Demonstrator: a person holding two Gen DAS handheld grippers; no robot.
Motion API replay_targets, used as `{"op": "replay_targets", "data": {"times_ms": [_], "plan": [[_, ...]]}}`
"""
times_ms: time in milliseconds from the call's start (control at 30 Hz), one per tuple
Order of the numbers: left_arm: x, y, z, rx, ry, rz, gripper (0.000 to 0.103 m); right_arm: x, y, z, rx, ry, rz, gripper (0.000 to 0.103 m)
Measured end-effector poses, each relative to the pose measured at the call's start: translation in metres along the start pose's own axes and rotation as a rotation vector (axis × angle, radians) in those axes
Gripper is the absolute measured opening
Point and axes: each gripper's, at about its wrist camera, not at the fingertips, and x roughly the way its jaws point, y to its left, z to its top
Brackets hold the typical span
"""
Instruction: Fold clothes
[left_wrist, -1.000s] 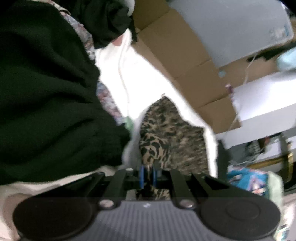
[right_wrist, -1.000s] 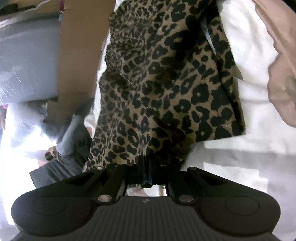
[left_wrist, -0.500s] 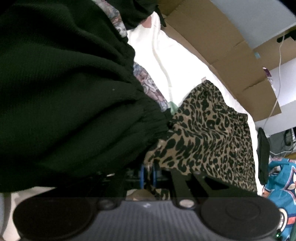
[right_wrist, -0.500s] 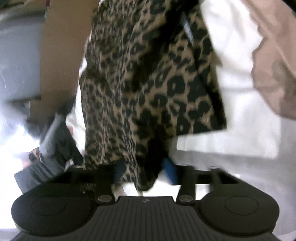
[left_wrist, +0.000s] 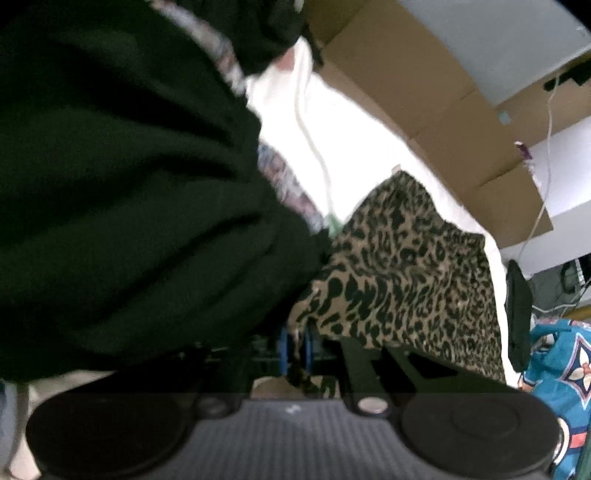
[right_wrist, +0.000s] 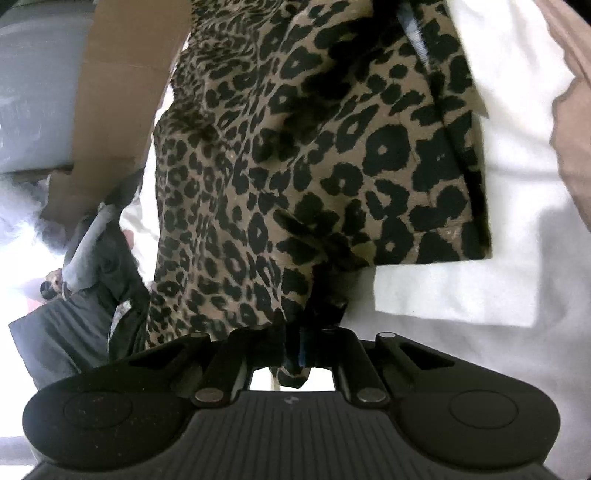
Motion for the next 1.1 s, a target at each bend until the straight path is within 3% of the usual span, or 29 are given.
{"op": "replay_targets", "data": {"times_ms": [100,167,267,533,667,733,1100], "plan": [[0.001,-0.001,0.005,-0.002,-0.013,0.015,0.009,0.003,0.001,-0.002,-0.016,0.031,-0.018,0.009],[0.003,-0.001,0.007,-0.005,-0.019,0.026,0.009,-0.003,-0.001,-0.002,-0.003,0.032,-0.012,0.029],[0.007,-0.003,0.006,0.010,-0.021,0.054,0.010,-0.016,-0.003,-0.001,0.002,0.007,0.009,0.045],[0.003,-0.011,0.010,0.040,-0.039,0.086,0.017,-0.071,-0.018,0.013,-0.012,-0.107,0.018,0.047],[-0.012,-0.016,0.017,0.033,-0.102,0.120,0.046,-0.090,-0.029,0.022,0.001,-0.159,0.041,0.057],[-0.017,-0.022,0.020,0.043,-0.122,0.146,0.046,-0.098,-0.036,0.028,0.012,-0.188,0.036,0.060],[-0.022,-0.052,0.025,0.079,-0.148,0.084,0.049,-0.108,-0.068,0.052,0.099,-0.287,0.008,0.060]]}}
